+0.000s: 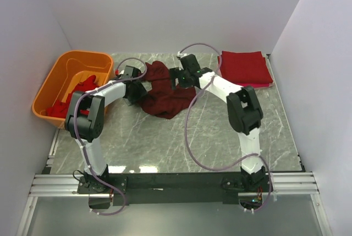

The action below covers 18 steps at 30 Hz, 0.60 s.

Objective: Fold and stack the t-shirts
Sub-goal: Flatten the tshirt out

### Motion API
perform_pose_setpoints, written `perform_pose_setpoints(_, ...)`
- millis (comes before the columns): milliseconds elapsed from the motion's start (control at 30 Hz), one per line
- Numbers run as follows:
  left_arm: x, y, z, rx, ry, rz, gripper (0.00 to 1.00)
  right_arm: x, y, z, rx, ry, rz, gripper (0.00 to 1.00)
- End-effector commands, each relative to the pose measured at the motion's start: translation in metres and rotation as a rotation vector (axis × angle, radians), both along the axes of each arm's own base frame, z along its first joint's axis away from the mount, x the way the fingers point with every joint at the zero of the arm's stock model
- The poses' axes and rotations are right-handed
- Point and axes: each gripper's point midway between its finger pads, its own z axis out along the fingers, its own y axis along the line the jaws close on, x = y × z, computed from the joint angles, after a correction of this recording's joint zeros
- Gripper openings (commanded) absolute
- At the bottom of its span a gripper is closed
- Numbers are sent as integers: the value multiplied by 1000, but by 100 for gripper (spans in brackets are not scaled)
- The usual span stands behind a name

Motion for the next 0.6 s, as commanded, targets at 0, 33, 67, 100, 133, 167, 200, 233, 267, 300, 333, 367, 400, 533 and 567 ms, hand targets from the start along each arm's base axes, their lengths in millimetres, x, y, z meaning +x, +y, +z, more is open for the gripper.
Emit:
perform_pose_setpoints(0, 13, 4, 3, 11, -13, 27, 65, 6, 11, 3, -77, 4, 59, 98)
perform_pose_setpoints(33, 13, 3, 3, 9, -15, 10, 62, 5, 13, -13, -98, 36, 58, 97)
perform_pose_setpoints(67, 12, 2, 2, 5, -13, 4, 58, 10, 14, -10, -114, 26, 41, 96)
perform_pose_setpoints(100, 13, 1, 1, -1, -16, -2, 52, 9, 10, -16, -140, 43, 27, 95)
perform_pose_setpoints(133, 14, 0, 0, 0, -21, -17, 33, 7, 9, -25, -150, 65, 14, 90)
perform_pose_setpoints(167, 14, -1, 0, -3, -20, -22, 23, 7, 7, -28, -157, 73, -1, 88)
perform_pose_setpoints(200, 15, -1, -1, -2, -18, -22, 1, 8, 5, -32, -164, 79, -16, 85)
perform_pose_setpoints(233, 16, -2, -1, -2, -22, -36, 1, 10, 1, -34, -177, 73, -37, 80)
perform_pose_setpoints(267, 18, -2, -1, 2, -25, -38, 1, 11, -1, -35, -184, 71, -45, 76)
perform_pose_setpoints(300, 18, -3, 0, 0, -31, -42, 1, 10, -2, -38, -195, 73, -50, 74)
perform_pose_setpoints(333, 18, -3, 0, 1, -42, -52, 1, 13, -6, -39, -209, 66, -69, 71)
perform_pose_setpoints(367, 17, -2, 1, 3, -49, -55, 1, 14, -7, -40, -215, 63, -82, 65)
perform_pose_setpoints(400, 18, -2, 9, 1, -71, -57, 1, 17, -10, -39, -218, 55, -100, 58)
perform_pose_setpoints(533, 10, 0, 23, 0, -125, -87, 1, 24, -19, -31, -227, 9, -160, 7)
perform_pose_setpoints(567, 10, -1, 35, -7, -156, -93, 1, 24, -21, -30, -227, 2, -170, 0)
